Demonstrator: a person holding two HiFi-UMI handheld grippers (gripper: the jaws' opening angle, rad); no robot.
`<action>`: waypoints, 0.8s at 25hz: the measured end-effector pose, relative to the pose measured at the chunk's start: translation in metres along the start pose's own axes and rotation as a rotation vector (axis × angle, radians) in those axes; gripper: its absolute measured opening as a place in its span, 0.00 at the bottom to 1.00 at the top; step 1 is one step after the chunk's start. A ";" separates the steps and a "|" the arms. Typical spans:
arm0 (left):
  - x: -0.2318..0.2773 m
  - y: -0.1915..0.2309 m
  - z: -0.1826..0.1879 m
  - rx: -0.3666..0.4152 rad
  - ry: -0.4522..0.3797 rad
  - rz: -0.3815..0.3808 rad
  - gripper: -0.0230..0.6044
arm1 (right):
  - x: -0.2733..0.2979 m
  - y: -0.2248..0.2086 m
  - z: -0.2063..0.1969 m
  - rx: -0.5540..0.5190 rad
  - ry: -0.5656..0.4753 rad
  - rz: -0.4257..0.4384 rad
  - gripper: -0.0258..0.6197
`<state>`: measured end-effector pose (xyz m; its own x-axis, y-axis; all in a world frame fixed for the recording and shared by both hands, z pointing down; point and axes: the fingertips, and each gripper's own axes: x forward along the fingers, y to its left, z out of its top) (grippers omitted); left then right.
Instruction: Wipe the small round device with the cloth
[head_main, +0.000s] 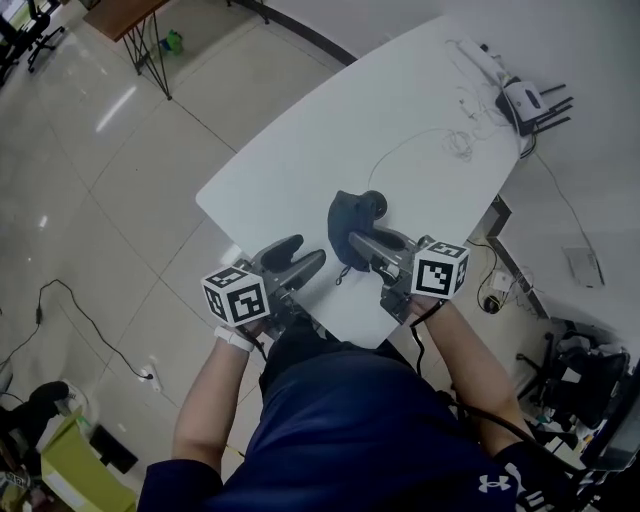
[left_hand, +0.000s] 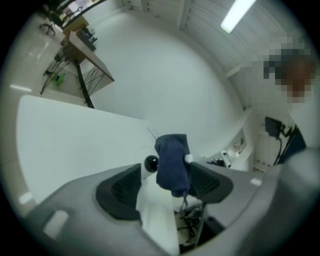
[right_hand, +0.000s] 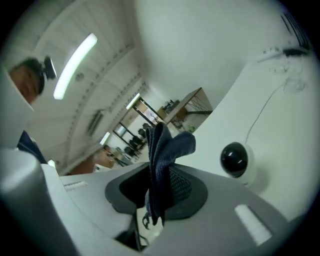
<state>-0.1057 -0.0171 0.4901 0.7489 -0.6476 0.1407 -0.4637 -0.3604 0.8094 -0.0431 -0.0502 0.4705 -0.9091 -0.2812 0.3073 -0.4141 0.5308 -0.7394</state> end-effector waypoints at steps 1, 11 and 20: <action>0.007 -0.010 0.005 -0.025 0.006 -0.062 0.57 | -0.006 0.011 0.006 0.053 -0.017 0.096 0.16; 0.037 -0.098 0.012 -0.184 0.108 -0.518 0.38 | -0.033 0.048 0.001 0.132 -0.006 0.434 0.16; 0.043 -0.082 -0.006 -0.165 0.131 -0.400 0.17 | -0.033 0.029 -0.017 0.182 -0.013 0.379 0.17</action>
<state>-0.0328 -0.0111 0.4338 0.9123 -0.3851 -0.1396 -0.0517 -0.4464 0.8933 -0.0254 -0.0118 0.4490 -0.9945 -0.1037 -0.0135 -0.0347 0.4488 -0.8929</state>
